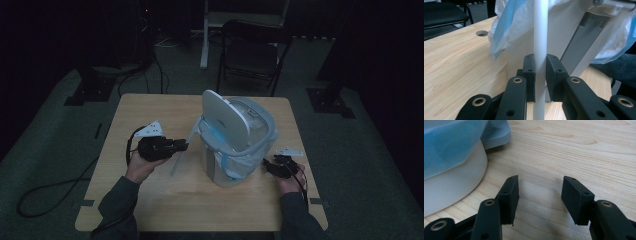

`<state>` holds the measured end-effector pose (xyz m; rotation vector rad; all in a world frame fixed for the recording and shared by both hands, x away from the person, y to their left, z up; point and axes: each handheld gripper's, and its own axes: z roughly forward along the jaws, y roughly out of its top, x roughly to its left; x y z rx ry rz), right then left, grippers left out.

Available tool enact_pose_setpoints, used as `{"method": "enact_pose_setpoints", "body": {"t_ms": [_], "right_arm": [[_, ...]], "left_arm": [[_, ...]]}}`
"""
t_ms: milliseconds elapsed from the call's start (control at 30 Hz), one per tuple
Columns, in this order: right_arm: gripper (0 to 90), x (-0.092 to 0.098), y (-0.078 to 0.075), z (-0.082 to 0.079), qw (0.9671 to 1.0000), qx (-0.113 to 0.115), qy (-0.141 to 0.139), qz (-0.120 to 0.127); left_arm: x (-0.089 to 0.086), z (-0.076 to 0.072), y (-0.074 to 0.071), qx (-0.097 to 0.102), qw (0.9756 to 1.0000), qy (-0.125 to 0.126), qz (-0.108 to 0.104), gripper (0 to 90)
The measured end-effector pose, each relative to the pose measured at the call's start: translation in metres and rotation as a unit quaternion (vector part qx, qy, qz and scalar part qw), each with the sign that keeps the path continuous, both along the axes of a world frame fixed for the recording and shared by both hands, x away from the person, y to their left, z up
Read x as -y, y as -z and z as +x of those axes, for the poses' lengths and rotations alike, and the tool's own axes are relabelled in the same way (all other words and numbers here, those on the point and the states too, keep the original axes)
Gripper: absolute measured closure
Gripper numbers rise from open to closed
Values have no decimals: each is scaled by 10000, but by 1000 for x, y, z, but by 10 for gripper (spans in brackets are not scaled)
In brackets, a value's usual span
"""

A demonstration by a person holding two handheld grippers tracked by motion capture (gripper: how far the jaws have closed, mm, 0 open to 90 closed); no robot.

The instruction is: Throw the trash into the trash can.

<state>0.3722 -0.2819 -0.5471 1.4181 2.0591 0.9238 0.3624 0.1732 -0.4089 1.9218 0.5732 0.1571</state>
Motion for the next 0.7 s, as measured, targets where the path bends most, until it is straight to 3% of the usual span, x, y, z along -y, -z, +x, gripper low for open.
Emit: {"method": "enact_pose_setpoints", "body": {"t_ms": [300,467,700], "right_arm": [[471,0,0,0,10000,6,-2,-2],[471,0,0,0,10000,1,0,1],[470,0,0,0,10000,8,-3,-6]], "left_arm": [[4,3,-1,7,10000,14,44,799],[-1,5,-6,75,9999,-59,-64,799],[3,5,-7,95,9999,27,-31,799]]}}
